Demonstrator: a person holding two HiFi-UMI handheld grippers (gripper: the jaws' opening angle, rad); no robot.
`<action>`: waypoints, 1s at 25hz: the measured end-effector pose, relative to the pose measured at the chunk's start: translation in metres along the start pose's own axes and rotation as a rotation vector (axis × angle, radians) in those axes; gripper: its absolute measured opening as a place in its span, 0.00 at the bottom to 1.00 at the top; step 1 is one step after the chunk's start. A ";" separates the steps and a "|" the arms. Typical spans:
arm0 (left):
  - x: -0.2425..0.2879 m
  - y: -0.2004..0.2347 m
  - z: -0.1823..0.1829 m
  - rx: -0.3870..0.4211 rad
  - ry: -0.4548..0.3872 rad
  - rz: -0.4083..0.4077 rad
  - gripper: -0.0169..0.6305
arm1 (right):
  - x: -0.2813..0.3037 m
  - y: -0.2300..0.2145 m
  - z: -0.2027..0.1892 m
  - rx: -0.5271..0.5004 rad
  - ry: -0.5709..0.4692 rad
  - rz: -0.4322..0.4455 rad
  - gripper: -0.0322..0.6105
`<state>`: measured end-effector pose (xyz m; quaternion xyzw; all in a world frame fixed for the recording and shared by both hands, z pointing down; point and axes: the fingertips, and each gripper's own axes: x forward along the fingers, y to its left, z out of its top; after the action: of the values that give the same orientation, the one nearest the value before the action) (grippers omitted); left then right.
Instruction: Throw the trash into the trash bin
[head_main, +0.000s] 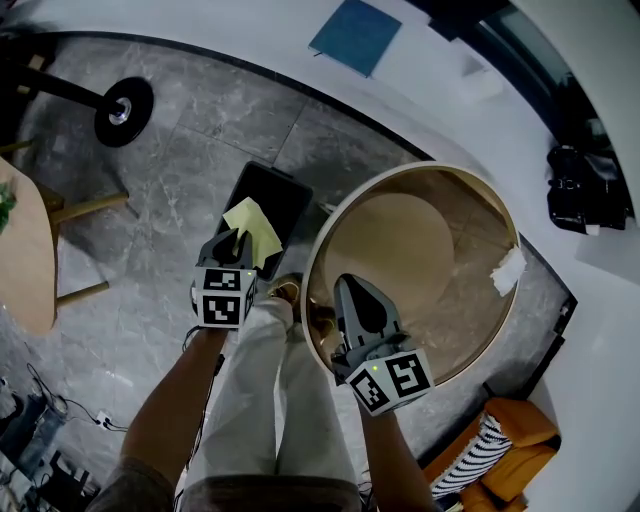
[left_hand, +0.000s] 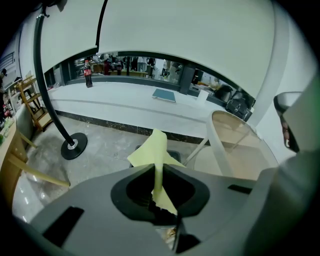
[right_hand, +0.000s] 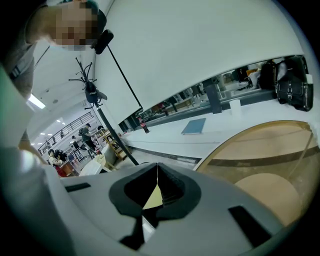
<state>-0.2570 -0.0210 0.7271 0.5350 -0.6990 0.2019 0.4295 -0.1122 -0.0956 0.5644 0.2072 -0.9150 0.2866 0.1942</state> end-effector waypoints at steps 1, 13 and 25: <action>0.001 0.001 -0.001 0.000 0.000 0.002 0.09 | 0.000 -0.001 0.000 0.000 0.000 -0.001 0.08; 0.000 -0.007 0.002 0.000 -0.009 -0.018 0.20 | -0.012 -0.007 -0.001 0.013 -0.010 -0.024 0.08; -0.003 -0.027 0.030 0.040 -0.048 -0.068 0.20 | -0.031 -0.019 0.006 0.052 -0.076 -0.101 0.08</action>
<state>-0.2436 -0.0509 0.7029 0.5717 -0.6863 0.1882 0.4082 -0.0779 -0.1056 0.5535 0.2690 -0.9023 0.2919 0.1681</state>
